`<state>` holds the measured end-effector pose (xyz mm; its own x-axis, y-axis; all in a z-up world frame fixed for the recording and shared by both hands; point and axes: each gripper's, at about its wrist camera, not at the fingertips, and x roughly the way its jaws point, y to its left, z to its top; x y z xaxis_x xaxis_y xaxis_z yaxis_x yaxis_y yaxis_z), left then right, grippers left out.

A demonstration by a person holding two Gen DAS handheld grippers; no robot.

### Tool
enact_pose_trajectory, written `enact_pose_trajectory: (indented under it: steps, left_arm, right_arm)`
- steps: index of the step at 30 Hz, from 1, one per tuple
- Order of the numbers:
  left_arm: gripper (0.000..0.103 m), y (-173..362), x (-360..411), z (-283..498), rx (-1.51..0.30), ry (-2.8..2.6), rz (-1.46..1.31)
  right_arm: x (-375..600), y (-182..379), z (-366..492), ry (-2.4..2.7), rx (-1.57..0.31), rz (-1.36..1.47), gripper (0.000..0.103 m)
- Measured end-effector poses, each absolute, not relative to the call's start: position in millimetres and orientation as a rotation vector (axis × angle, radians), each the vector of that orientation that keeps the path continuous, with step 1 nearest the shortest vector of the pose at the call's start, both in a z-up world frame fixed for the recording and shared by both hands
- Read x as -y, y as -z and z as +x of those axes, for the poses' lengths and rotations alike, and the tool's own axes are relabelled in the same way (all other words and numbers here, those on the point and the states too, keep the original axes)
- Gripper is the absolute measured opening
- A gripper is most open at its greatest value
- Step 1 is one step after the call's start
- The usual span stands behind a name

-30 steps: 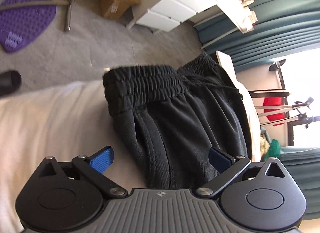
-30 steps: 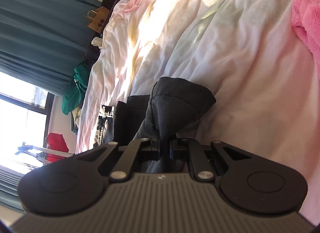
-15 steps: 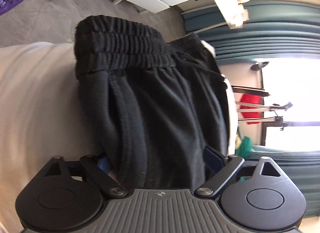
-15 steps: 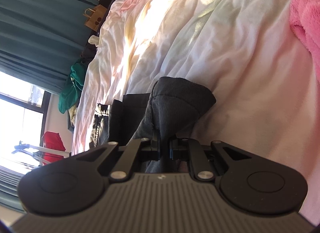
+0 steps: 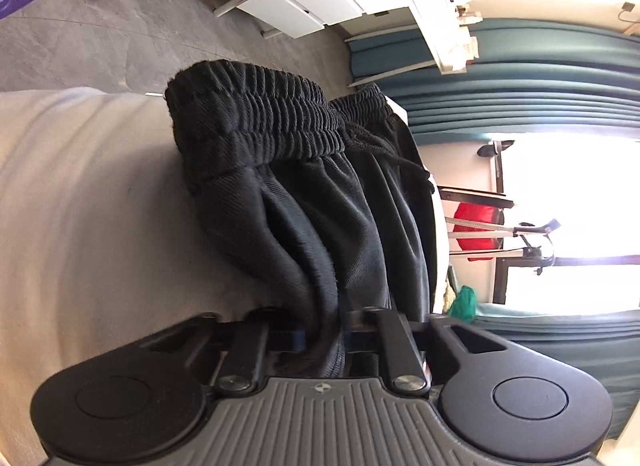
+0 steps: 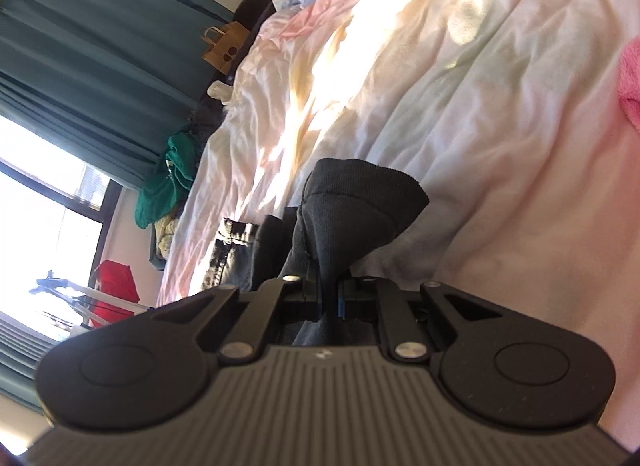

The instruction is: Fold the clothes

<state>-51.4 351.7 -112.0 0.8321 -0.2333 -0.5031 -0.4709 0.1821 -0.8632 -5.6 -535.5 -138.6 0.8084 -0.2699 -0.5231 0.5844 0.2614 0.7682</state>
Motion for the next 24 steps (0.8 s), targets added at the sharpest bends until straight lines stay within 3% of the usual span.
enact_pose_trajectory:
  steps: [10,16,19,24]
  left_arm:
    - [0.009,23.4,-369.0,-50.8,-0.488,0.006,-1.345]
    - [0.009,49.7,-364.5,-55.1,-0.607,-0.059,-1.307]
    - [0.009,60.3,-367.0,-59.1,-0.584,-0.077,-1.325]
    - [0.009,18.4,-369.4,-28.8,-0.493,-0.065,-1.254]
  right_arm:
    - [537.7,104.3,-12.9,0.473,-0.078,1.073,0.008]
    - [540.3,120.1,-19.1,0.577,-0.22,1.114,0.008]
    - [535.1,117.4,-25.7,0.577,-0.23,1.083,0.008]
    - [523.5,82.9,-9.1,0.537,-0.184,0.965,0.008]
